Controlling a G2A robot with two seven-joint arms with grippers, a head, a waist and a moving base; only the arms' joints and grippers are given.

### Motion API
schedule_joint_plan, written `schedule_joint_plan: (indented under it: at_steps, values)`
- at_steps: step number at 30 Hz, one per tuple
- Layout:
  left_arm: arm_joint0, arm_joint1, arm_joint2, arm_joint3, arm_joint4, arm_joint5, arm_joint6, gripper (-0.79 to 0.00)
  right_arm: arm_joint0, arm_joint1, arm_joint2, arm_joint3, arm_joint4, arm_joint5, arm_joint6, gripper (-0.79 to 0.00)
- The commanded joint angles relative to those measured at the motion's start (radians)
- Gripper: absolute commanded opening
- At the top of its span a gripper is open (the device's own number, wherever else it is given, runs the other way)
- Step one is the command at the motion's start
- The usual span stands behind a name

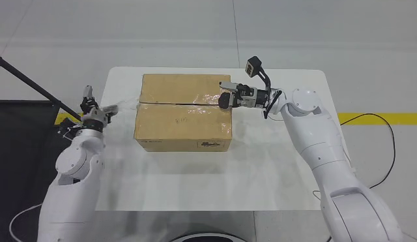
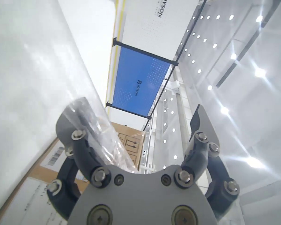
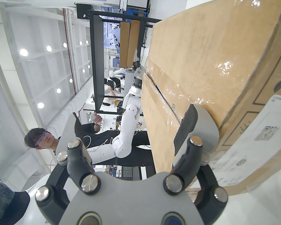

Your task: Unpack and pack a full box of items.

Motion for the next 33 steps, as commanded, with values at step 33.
schedule_joint_plan:
  at_steps: [33]
  values:
    - [0.041,-0.026,0.003,-0.338,0.176,-0.065,0.054,0.0,0.0,0.0,0.0,0.0,0.0,0.0,0.0,0.0]
